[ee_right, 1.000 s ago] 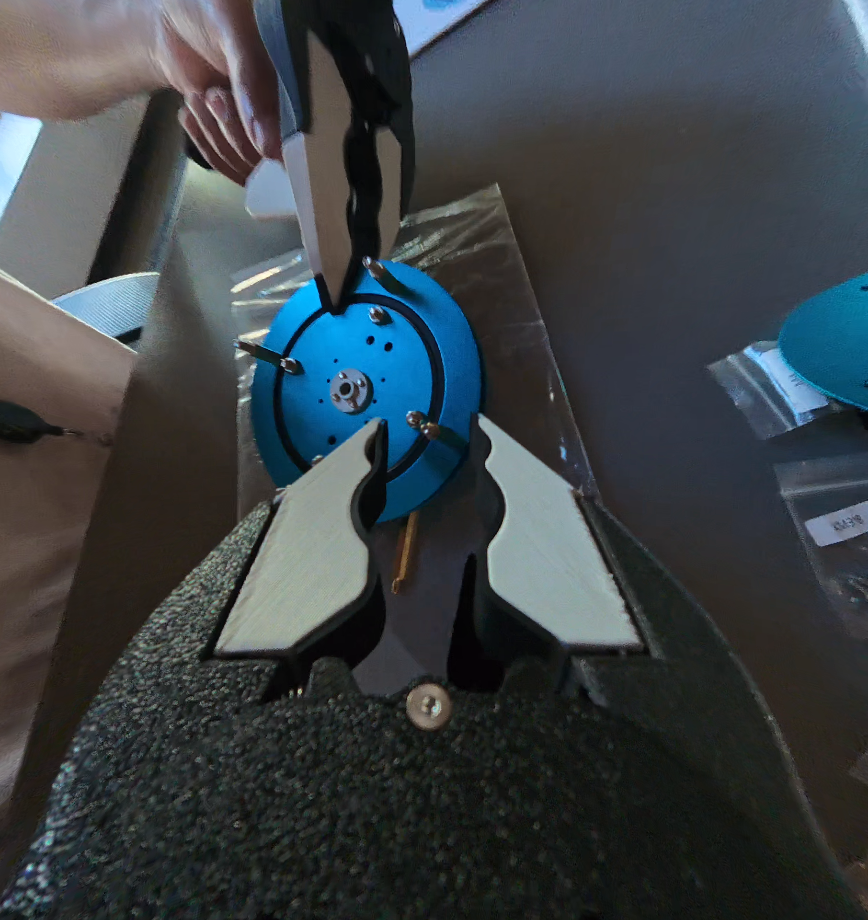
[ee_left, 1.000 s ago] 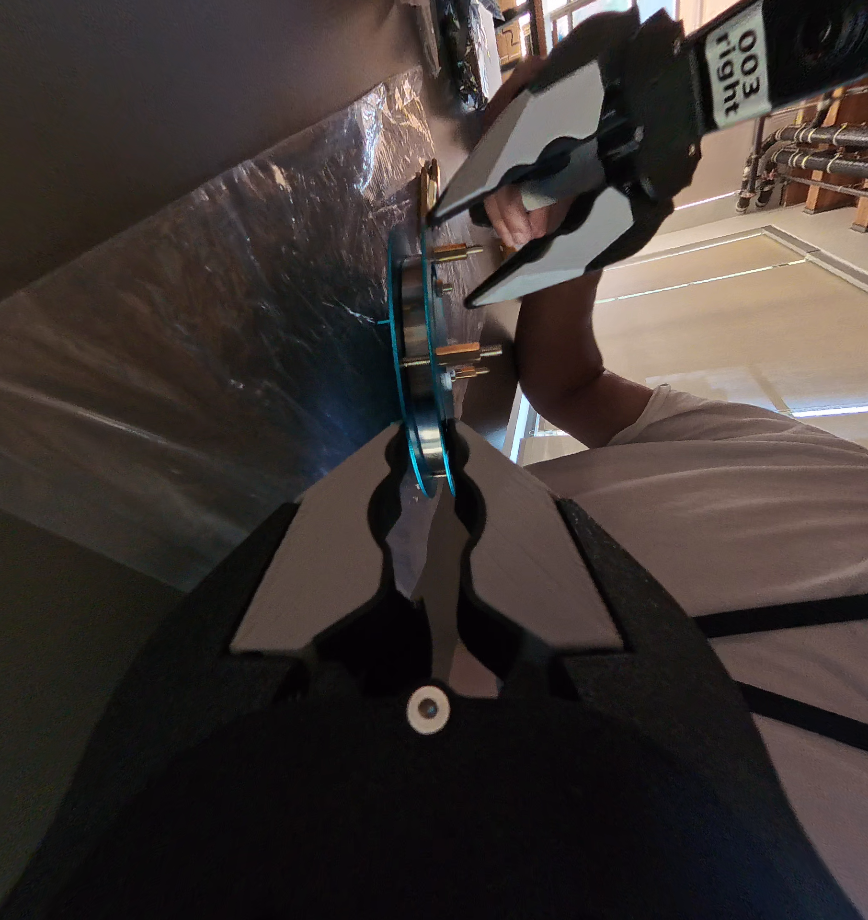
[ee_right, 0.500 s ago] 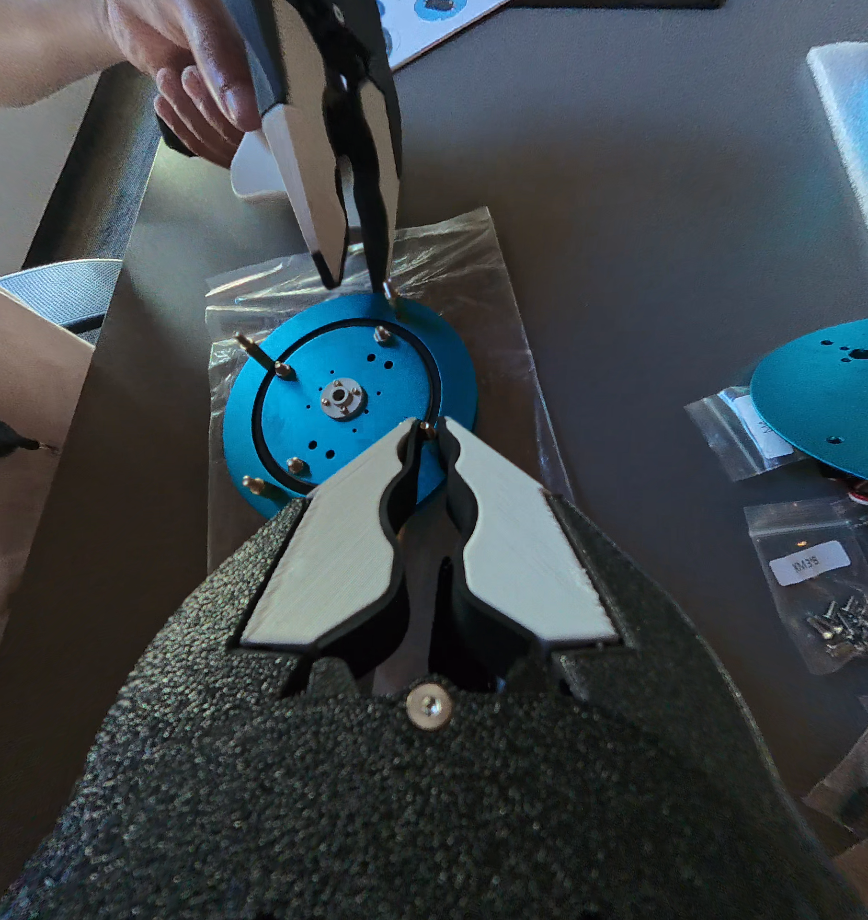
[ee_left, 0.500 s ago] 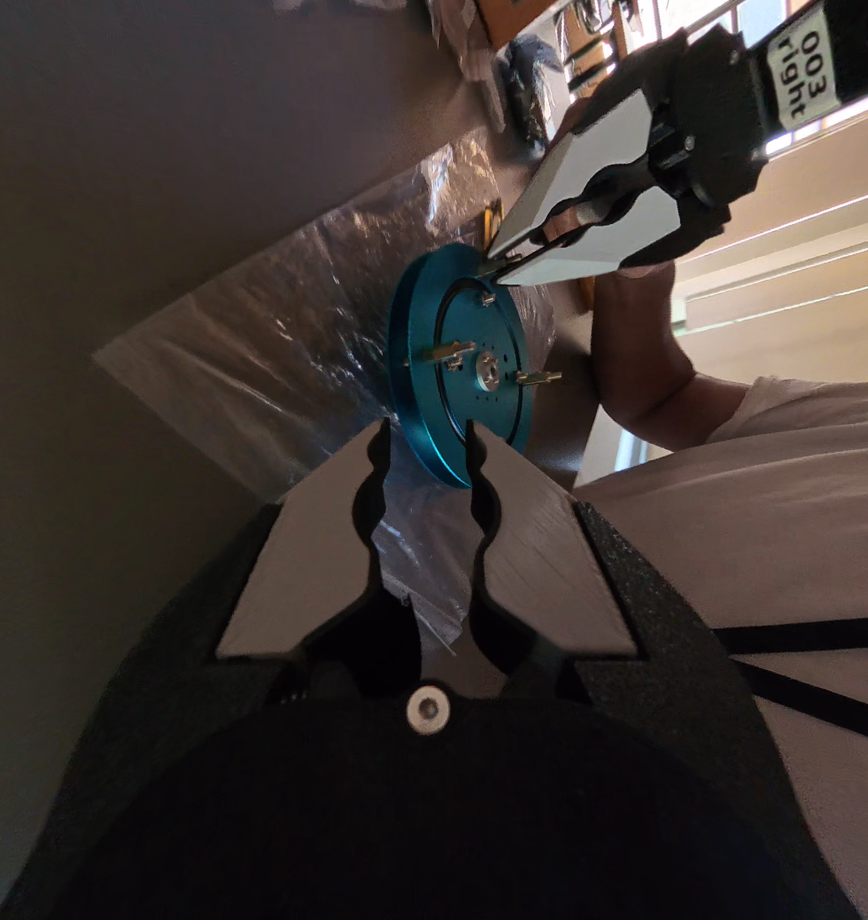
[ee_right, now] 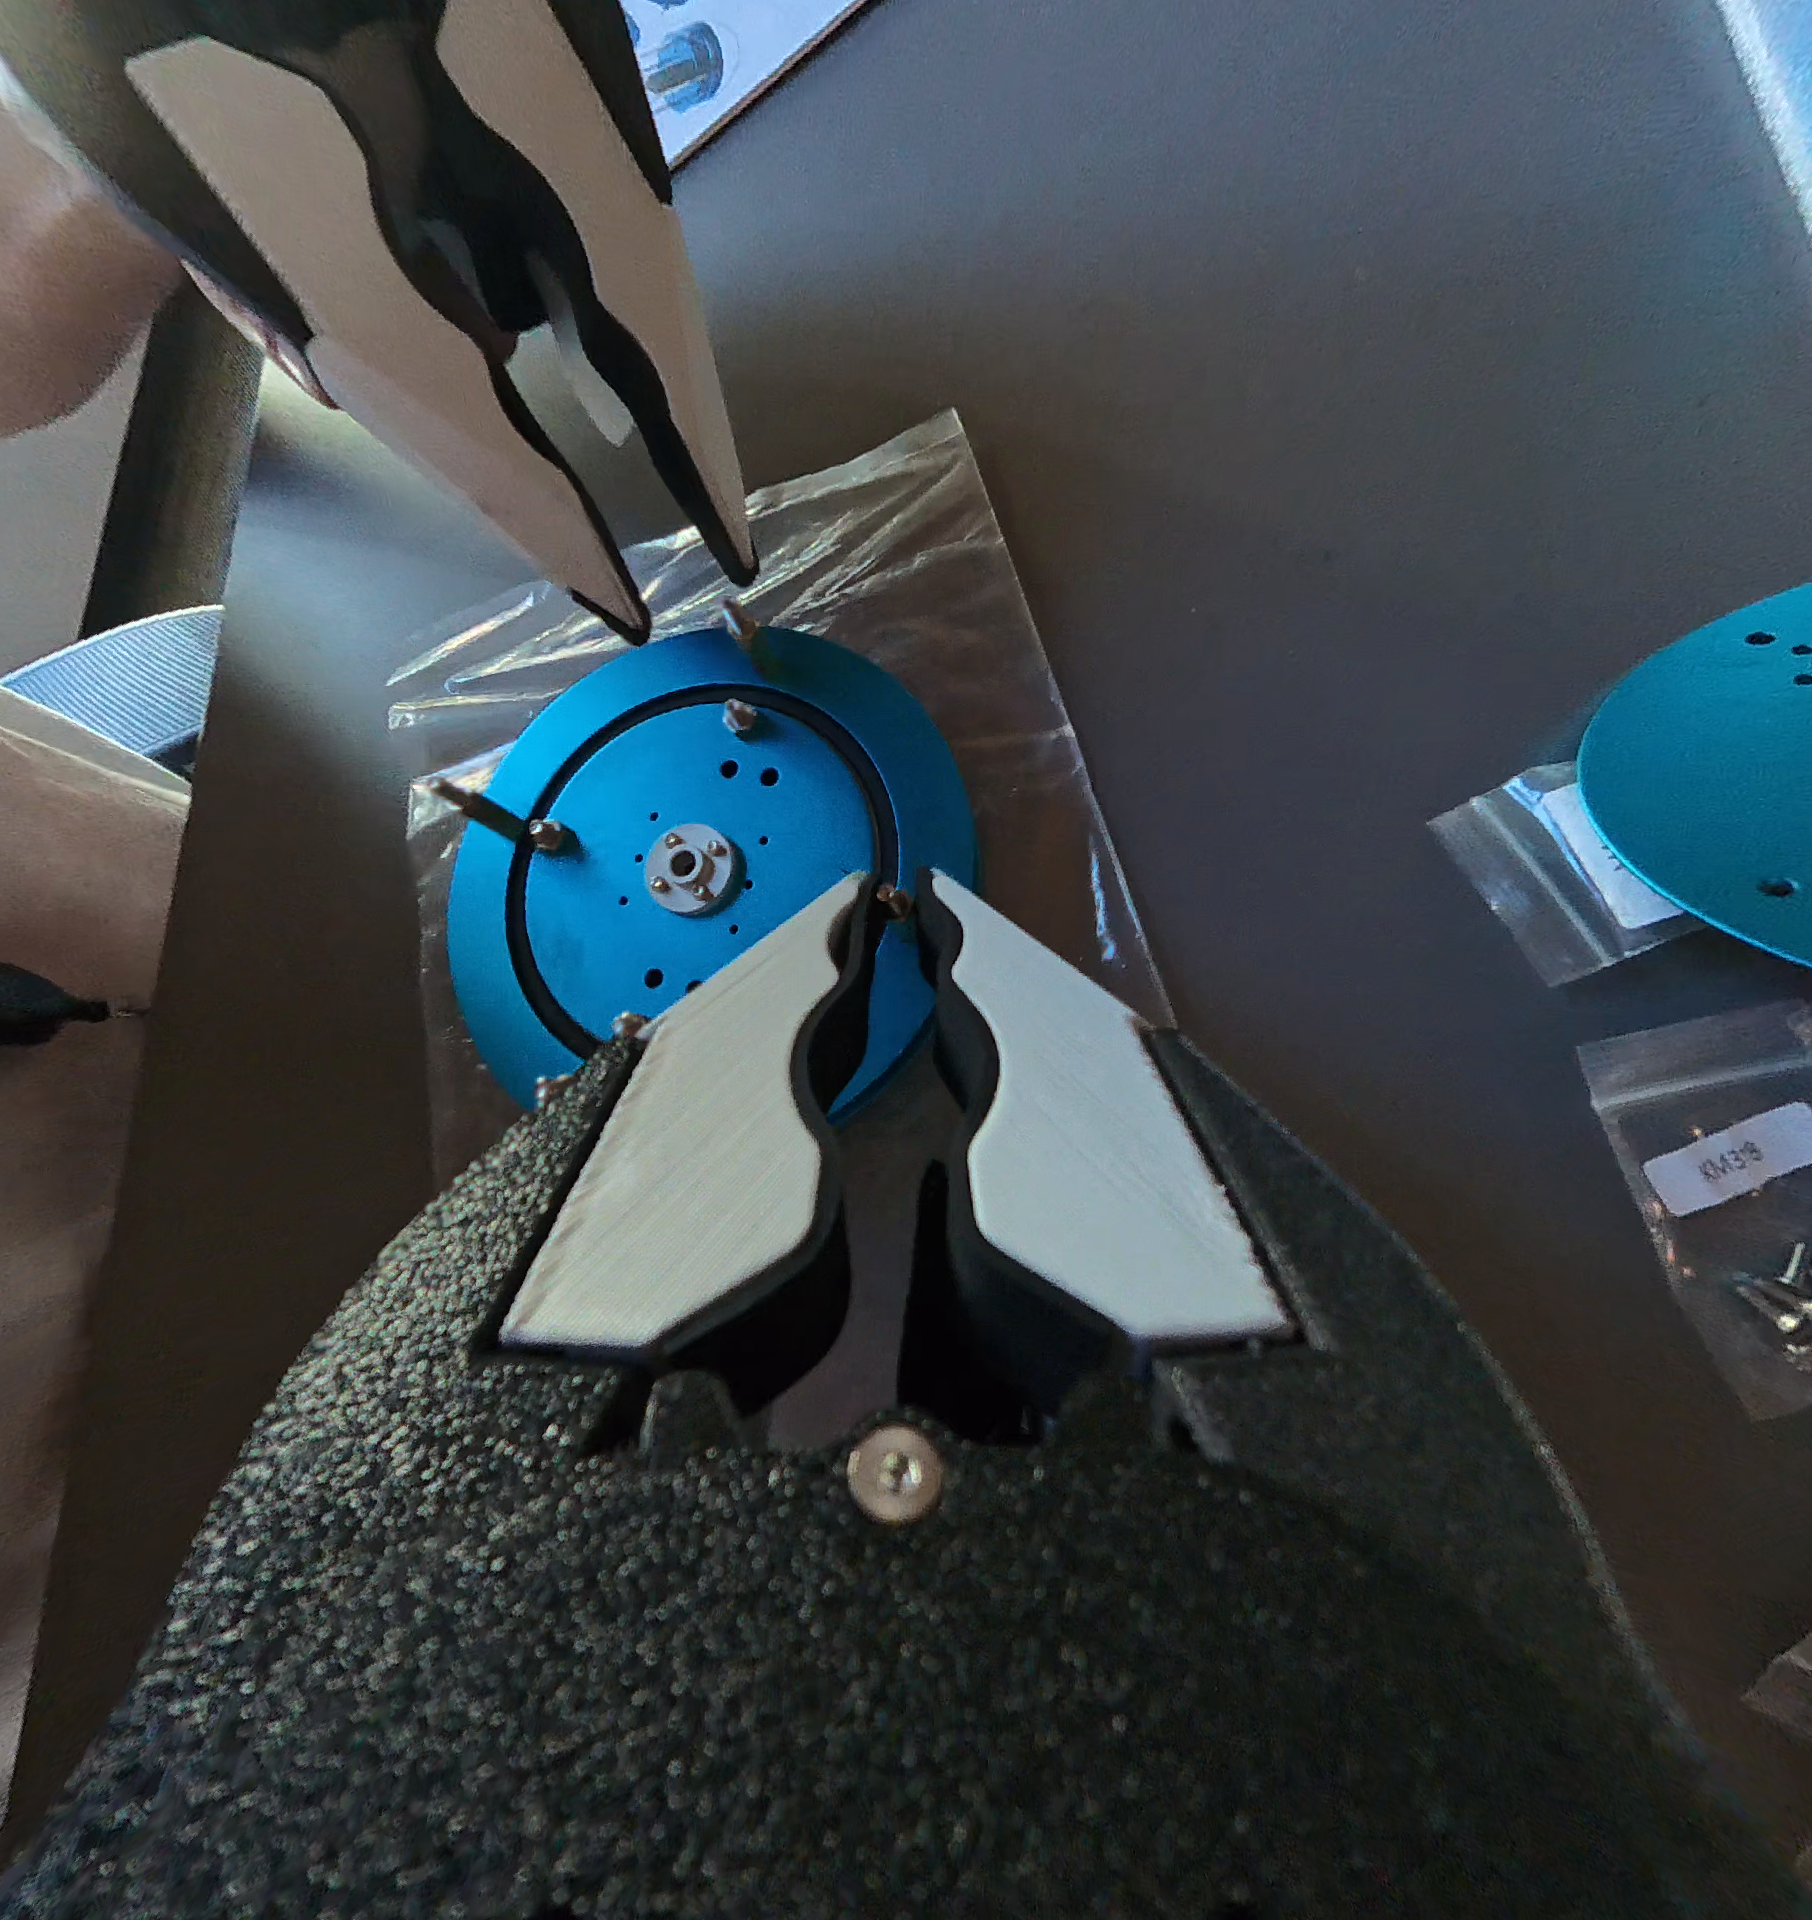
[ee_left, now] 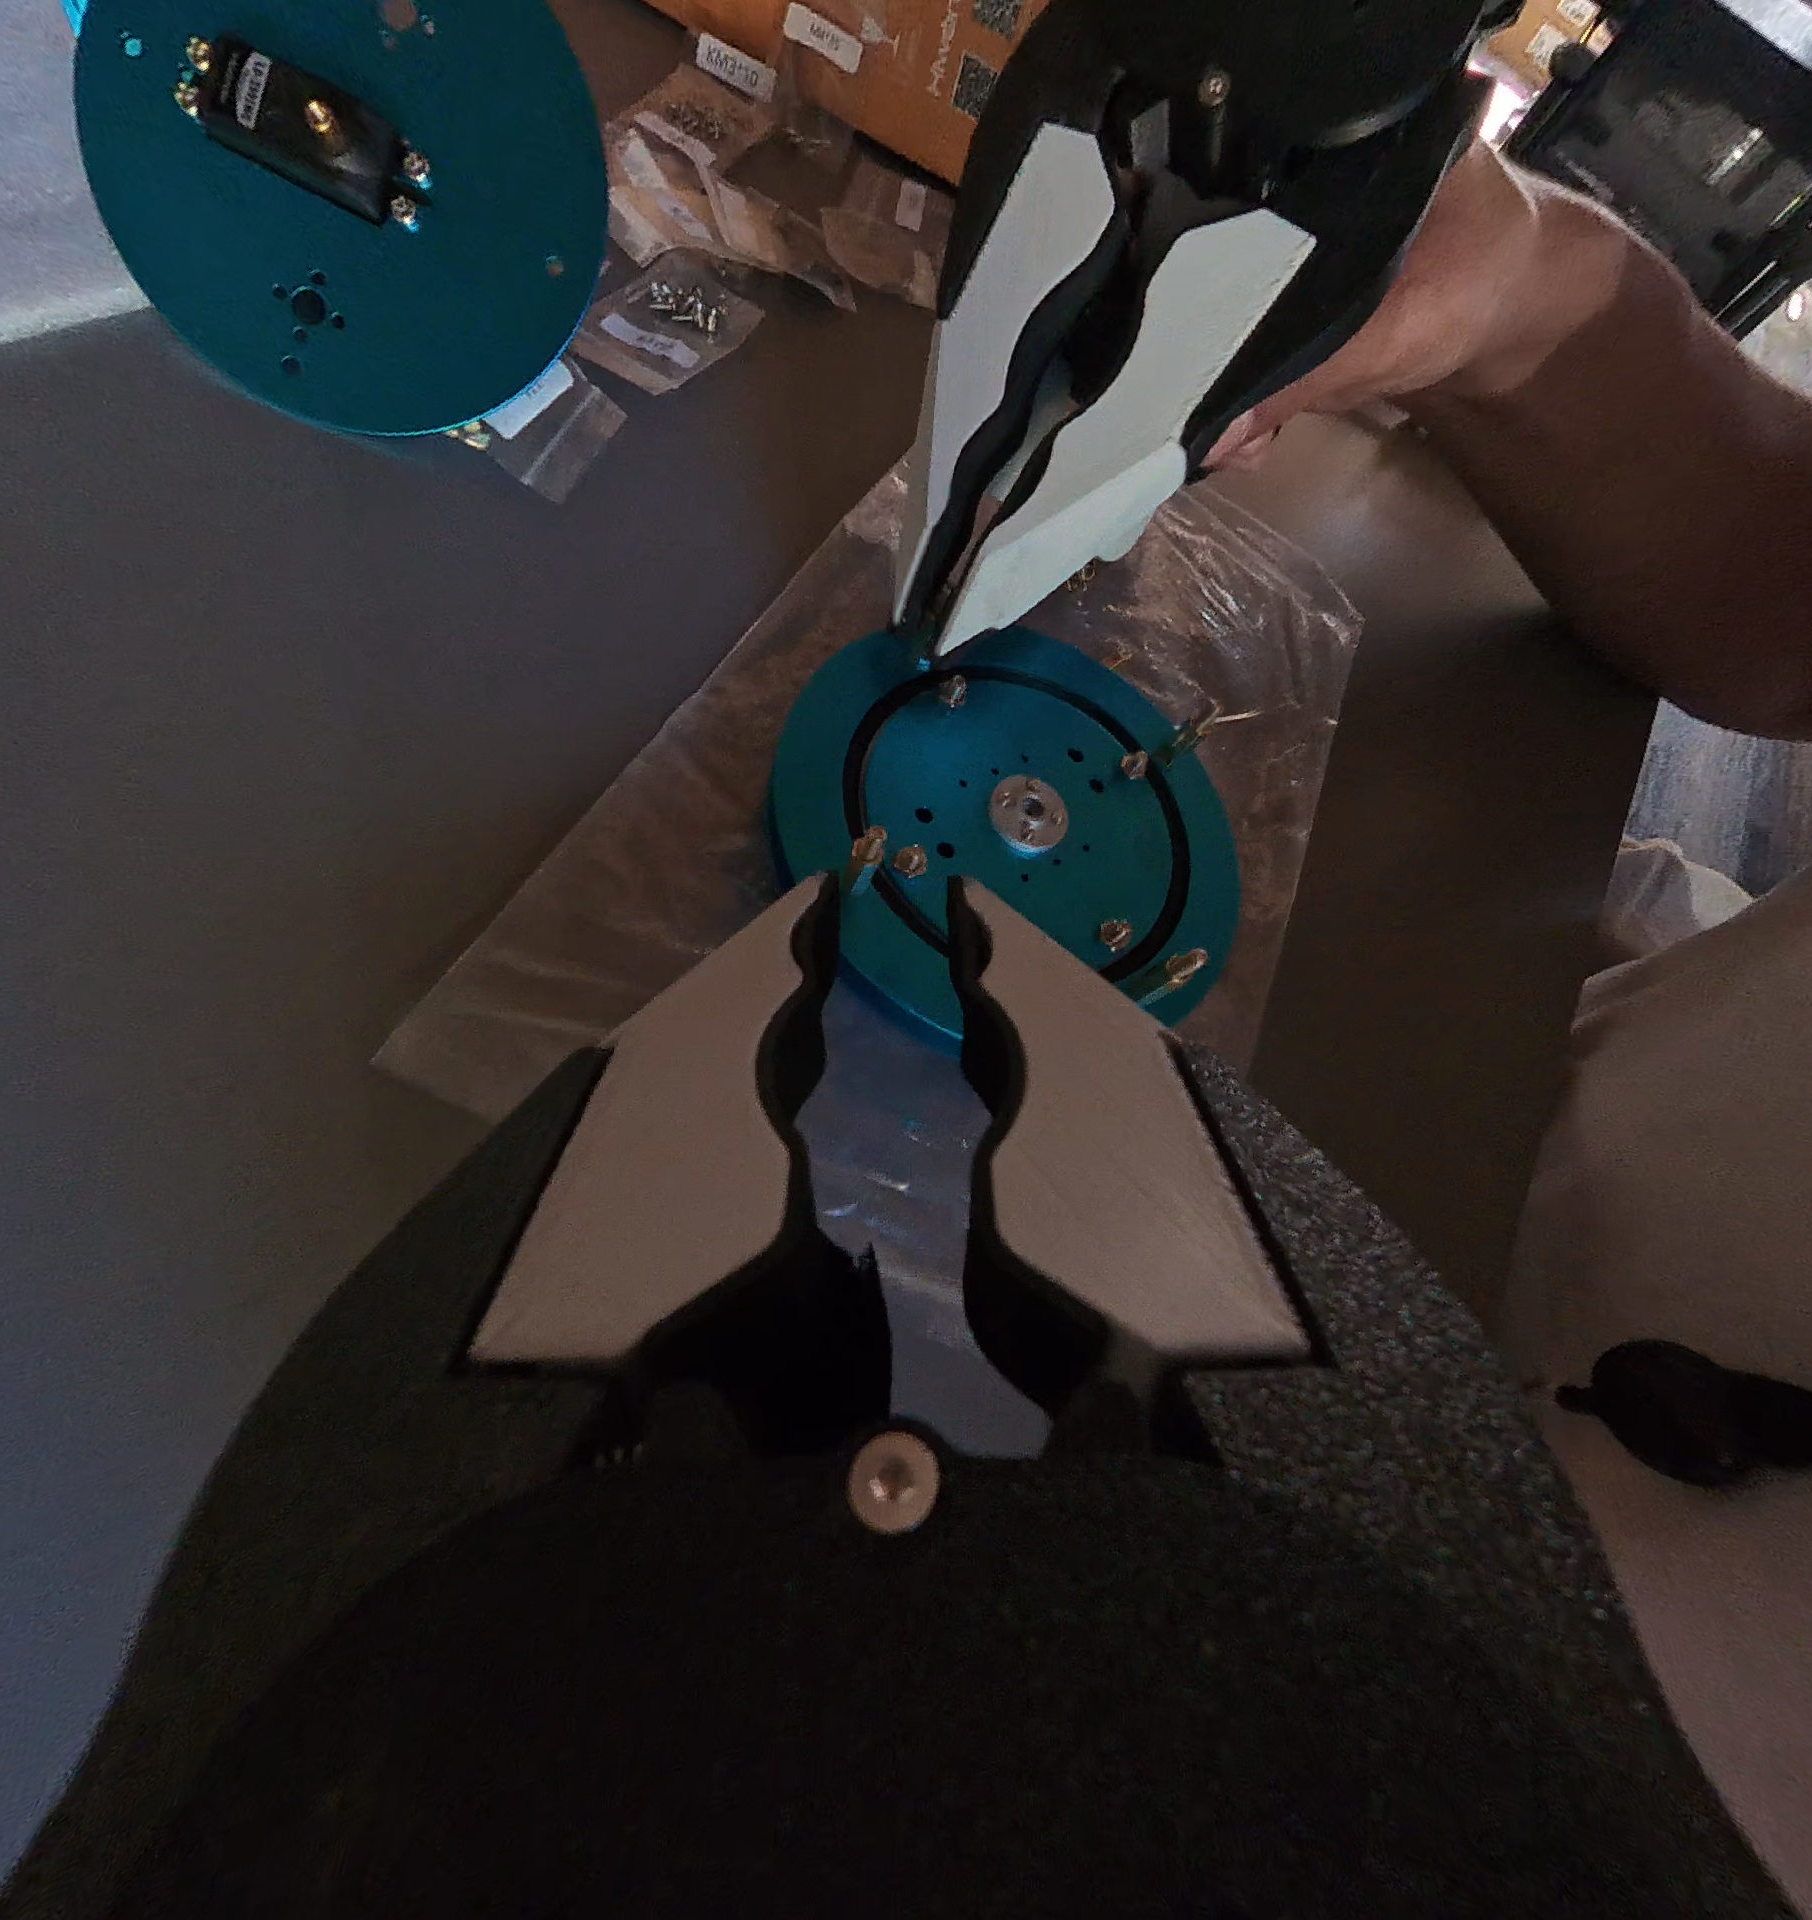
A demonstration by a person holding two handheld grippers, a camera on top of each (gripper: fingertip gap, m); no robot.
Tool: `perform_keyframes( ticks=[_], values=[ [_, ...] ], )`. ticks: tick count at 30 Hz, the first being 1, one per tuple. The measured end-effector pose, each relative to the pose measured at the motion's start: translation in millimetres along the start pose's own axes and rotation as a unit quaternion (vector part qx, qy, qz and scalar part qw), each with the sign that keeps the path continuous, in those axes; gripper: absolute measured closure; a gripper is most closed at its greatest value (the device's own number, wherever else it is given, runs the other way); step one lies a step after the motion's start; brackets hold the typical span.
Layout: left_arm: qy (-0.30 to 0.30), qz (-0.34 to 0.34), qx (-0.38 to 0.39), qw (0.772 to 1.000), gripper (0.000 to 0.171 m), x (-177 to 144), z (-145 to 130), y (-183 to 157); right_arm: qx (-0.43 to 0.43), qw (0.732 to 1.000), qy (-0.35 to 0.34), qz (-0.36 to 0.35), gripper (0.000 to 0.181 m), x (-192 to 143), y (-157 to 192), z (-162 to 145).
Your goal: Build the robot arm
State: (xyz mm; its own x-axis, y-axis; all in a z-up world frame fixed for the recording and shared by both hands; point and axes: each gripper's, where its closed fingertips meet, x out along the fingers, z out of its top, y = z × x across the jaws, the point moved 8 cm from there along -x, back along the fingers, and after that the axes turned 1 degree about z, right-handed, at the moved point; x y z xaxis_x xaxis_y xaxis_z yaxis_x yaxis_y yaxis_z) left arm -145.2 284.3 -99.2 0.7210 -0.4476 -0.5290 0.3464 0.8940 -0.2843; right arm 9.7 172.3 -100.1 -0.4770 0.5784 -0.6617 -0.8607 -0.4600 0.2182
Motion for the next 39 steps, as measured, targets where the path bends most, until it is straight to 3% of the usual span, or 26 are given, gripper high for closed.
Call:
perform_keyframes(
  ticks=[4, 6, 10, 13, 15, 18, 21, 23, 24, 27, 29, 32, 35, 39],
  values=[
    [-0.001, 0.005, 0.001, 1.0, 0.152, 4.6, -0.4, 1.1, 0.024, 0.998, -0.058, 0.019, 0.167, -30.4, 1.1, -5.4],
    [0.002, 0.016, 0.006, 1.0, 0.152, 7.1, -1.2, 1.8, 0.036, 0.998, -0.046, 0.015, 0.158, -44.3, 2.0, -15.7],
    [-0.007, 0.024, 0.024, 0.999, 0.152, 1.7, 11.1, 4.2, 0.021, 0.996, -0.06, -0.058, 0.158, -57.9, -8.4, -23.7],
    [-0.009, 0.012, 0.002, 1.0, 0.149, -1.9, 36.0, 16.5, 0.082, 0.986, -0.076, -0.123, 0.137, -58.8, -40.4, -8.5],
    [-0.014, 0.035, -0.006, 0.999, 0.148, 1.3, 52.6, 32.7, 0.136, 0.971, -0.098, -0.169, 0.139, -61.1, -72.9, -0.5],
    [-0.022, 0.052, -0.024, 0.998, 0.148, 7.7, 70.1, 51.4, 0.236, 0.953, -0.124, -0.146, 0.129, -55.9, -114.8, 4.1],
    [-0.044, 0.046, -0.05, 0.997, 0.148, 7.8, 80.6, 58.0, 0.277, 0.94, -0.098, -0.174, 0.142, -43.9, -135.3, 0.9],
    [-0.054, 0.04, -0.063, 0.996, 0.148, 5.1, 81.7, 59.7, 0.286, 0.938, -0.129, -0.145, 0.168, -39.5, -132.8, 6.2],
    [-0.056, 0.04, -0.071, 0.995, 0.148, 3.3, 80.9, 60.9, 0.28, 0.939, -0.136, -0.147, 0.169, -39.2, -131.0, 8.4],
    [-0.055, 0.036, -0.098, 0.993, 0.148, -4.0, 77.6, 65.7, 0.202, 0.954, -0.141, -0.173, 0.181, -44.7, -118.4, 22.1],
    [-0.063, 0.024, -0.124, 0.99, 0.148, -10.5, 78.0, 69.2, 0.102, 0.965, -0.115, -0.21, 0.181, -50.7, -102.6, 36.3],
    [-0.093, -0.028, -0.177, 0.979, 0.147, -21.3, 84.7, 71.5, -0.04, 0.961, -0.075, -0.264, 0.181, -56.5, -70.4, 56.7],
    [-0.129, -0.096, -0.232, 0.959, 0.144, -32.6, 91.3, 70.8, -0.186, 0.926, -0.028, -0.327, 0.181, -57.1, -31.4, 66.8],
    [-0.144, -0.153, -0.297, 0.932, 0.142, -33.6, 83.3, 69.8, -0.319, 0.868, -0.042, -0.378, 0.181, -62.3, 18.0, 71.7]
  ],
)
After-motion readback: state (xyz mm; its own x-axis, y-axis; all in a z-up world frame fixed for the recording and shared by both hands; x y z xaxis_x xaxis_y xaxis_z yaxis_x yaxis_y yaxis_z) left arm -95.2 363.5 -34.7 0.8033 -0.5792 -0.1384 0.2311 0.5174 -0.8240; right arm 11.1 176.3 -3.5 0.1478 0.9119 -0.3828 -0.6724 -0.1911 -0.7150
